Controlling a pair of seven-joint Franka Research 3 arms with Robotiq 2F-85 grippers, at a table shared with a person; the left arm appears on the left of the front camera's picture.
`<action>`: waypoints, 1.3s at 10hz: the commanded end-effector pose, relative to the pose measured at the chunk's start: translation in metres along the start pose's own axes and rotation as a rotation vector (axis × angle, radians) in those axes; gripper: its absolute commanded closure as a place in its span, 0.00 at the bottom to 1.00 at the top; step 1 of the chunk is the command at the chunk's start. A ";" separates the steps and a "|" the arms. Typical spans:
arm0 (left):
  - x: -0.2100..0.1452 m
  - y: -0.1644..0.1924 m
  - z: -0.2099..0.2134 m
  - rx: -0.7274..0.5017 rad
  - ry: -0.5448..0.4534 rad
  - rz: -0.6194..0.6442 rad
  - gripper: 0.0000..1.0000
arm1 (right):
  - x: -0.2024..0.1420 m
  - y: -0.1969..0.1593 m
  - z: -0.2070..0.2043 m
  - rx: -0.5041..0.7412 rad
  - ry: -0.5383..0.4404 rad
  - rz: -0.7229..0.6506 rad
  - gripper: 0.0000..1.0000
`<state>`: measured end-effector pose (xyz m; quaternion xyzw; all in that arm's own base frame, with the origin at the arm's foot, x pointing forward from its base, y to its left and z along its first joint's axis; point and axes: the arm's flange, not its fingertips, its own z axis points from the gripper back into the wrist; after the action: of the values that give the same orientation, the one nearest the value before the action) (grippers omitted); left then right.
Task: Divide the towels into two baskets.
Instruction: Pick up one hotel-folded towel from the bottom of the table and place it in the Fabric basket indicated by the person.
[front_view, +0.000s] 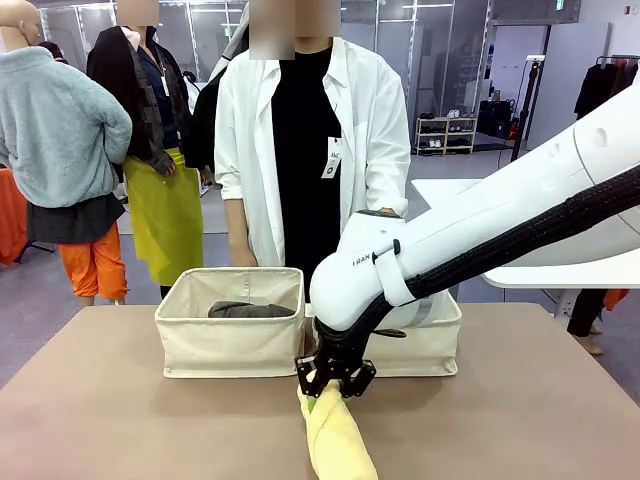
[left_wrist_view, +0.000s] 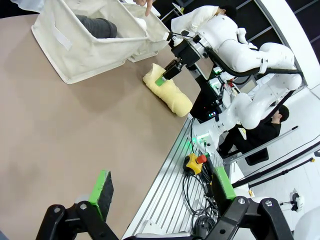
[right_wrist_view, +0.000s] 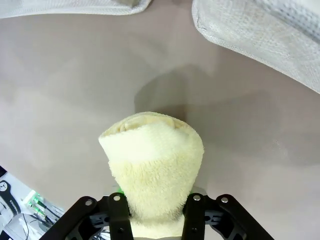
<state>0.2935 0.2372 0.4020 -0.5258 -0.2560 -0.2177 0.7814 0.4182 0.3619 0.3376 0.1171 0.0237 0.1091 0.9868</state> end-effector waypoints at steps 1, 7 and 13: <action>-0.003 -0.005 -0.001 -0.007 -0.015 -0.014 0.00 | -0.010 0.018 0.030 -0.076 -0.030 0.041 0.79; -0.003 -0.005 -0.001 -0.007 -0.015 -0.014 0.00 | -0.003 0.054 0.142 -0.353 -0.121 0.551 0.79; -0.003 -0.005 -0.001 -0.007 -0.015 -0.014 0.00 | 0.036 0.056 0.185 -0.513 -0.030 1.201 0.79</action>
<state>0.2935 0.2370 0.4019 -0.5259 -0.2558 -0.2178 0.7814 0.4487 0.3889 0.5255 -0.1089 -0.0940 0.6232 0.7687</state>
